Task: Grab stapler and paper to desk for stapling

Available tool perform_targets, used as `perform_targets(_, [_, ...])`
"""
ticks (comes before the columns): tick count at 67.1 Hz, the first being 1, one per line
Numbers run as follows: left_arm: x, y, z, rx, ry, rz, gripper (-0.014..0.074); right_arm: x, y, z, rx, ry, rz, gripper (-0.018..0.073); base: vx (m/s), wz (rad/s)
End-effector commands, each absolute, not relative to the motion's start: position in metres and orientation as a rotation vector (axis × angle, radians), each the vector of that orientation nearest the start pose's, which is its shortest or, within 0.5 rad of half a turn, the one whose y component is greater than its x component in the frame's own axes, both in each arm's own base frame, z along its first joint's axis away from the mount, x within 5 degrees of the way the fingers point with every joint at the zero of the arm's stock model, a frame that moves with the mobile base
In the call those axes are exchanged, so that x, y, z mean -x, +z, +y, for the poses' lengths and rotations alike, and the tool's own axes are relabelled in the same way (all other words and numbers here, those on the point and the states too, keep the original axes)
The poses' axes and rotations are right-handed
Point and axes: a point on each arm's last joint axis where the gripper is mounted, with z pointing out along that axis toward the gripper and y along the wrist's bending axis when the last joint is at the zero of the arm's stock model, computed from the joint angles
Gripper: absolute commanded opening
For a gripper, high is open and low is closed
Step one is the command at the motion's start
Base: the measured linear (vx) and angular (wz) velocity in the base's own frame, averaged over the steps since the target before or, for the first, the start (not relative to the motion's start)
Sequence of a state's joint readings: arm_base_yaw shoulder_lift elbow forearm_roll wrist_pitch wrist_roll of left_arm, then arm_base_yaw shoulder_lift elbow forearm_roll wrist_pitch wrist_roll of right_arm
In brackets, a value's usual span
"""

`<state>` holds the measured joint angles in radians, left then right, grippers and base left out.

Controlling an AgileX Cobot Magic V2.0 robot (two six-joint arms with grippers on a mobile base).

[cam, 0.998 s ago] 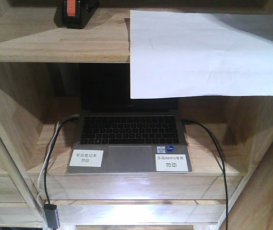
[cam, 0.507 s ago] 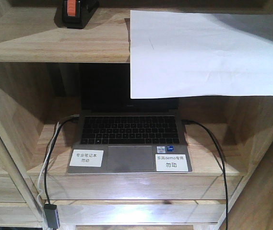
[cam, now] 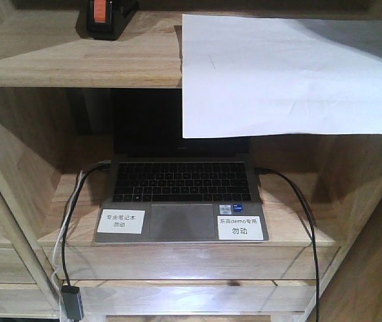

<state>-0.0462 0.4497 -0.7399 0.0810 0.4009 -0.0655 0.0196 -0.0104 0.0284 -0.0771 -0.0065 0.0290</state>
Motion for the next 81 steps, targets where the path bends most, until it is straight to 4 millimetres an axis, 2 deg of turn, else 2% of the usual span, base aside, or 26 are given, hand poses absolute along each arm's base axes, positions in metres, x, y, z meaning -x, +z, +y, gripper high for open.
perform_targets(1, [-0.0783,0.4071,-0.0016,-0.023,-0.016,1.495,-0.0001,-0.0547,0.2108,0.0017,0.055,-0.019,1.413,-0.0009,0.0,0.0])
perform_targets(15, [-0.0781,0.4094,-0.0018,-0.024,-0.017,1.47,0.0088,-0.0547,0.2108,0.0017,0.055,-0.019,1.413,-0.0009,0.0,0.0])
perform_targets(24, [-0.0781,0.4096,-0.0018,-0.024,-0.017,1.467,0.0223,-0.0547,0.2108,0.0017,0.055,-0.019,1.413,-0.0009,0.0,0.0])
perform_targets(40, [-0.078,0.4107,-0.0019,-0.025,-0.018,1.455,0.0525,-0.0547,0.2108,0.0017,0.055,-0.019,1.413,-0.0009,0.0,0.0])
perform_targets(45, [-0.0779,0.4114,-0.002,-0.025,-0.018,1.447,0.0581,-0.0547,0.2108,0.0017,0.055,-0.019,1.413,-0.0009,0.0,0.0])
perform_targets(53, [-0.0779,0.4115,-0.002,-0.025,-0.019,1.447,0.0604,-0.0547,0.2108,0.0017,0.055,-0.019,1.413,-0.0009,0.0,0.0])
perform_targets(69, [-0.0782,0.4087,-0.0021,0.003,-0.053,1.478,0.0566,-0.0547,0.2108,0.0017,0.055,-0.019,1.413,-0.0009,0.0,0.0])
perform_targets(81, [-0.0779,0.4083,-0.0079,-0.059,-0.105,1.482,0.0561,-0.0547,0.2108,0.0017,0.055,-0.019,1.413,-0.0009,0.0,0.0])
